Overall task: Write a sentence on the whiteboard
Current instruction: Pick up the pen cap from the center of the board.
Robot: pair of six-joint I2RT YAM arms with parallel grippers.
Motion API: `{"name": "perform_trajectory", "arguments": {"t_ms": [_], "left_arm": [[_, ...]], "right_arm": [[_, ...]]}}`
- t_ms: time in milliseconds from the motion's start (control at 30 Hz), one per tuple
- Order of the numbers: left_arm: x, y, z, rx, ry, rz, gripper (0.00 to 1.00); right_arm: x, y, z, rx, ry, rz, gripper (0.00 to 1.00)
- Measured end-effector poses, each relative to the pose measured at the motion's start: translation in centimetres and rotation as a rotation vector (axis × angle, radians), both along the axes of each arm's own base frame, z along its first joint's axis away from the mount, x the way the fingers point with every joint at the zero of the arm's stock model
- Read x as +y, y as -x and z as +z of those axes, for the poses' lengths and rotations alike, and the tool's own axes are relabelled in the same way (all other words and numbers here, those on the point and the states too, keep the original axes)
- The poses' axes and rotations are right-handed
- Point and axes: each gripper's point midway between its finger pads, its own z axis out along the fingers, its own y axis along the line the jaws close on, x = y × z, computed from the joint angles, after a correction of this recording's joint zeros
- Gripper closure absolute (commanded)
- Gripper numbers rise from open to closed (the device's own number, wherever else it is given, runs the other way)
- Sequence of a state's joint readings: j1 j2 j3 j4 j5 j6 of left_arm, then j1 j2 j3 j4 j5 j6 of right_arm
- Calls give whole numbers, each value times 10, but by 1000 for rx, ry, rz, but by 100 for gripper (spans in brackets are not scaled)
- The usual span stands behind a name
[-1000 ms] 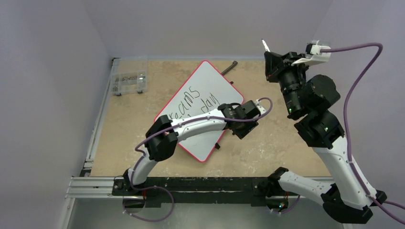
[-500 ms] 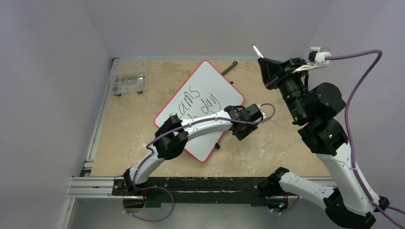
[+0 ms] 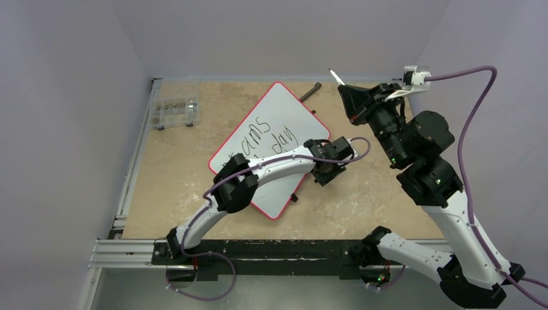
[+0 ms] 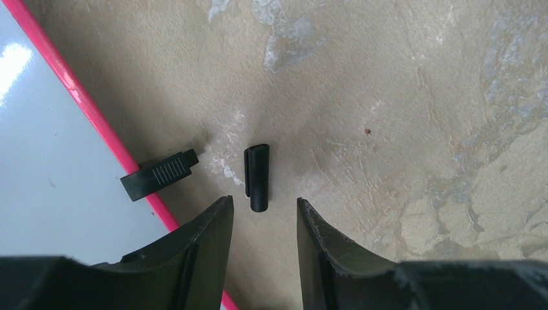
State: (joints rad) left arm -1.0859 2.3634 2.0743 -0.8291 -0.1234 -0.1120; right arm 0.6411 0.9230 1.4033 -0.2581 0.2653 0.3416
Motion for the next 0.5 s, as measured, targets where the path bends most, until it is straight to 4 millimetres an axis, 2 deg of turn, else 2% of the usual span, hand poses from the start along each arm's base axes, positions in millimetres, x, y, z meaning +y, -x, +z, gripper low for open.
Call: {"name": "perform_trajectory", "arguments": {"t_ms": [500], "left_arm": [[-2, -6, -21, 38, -22, 1, 68]], "right_arm": [[9, -2, -15, 33, 2, 34, 100]]}}
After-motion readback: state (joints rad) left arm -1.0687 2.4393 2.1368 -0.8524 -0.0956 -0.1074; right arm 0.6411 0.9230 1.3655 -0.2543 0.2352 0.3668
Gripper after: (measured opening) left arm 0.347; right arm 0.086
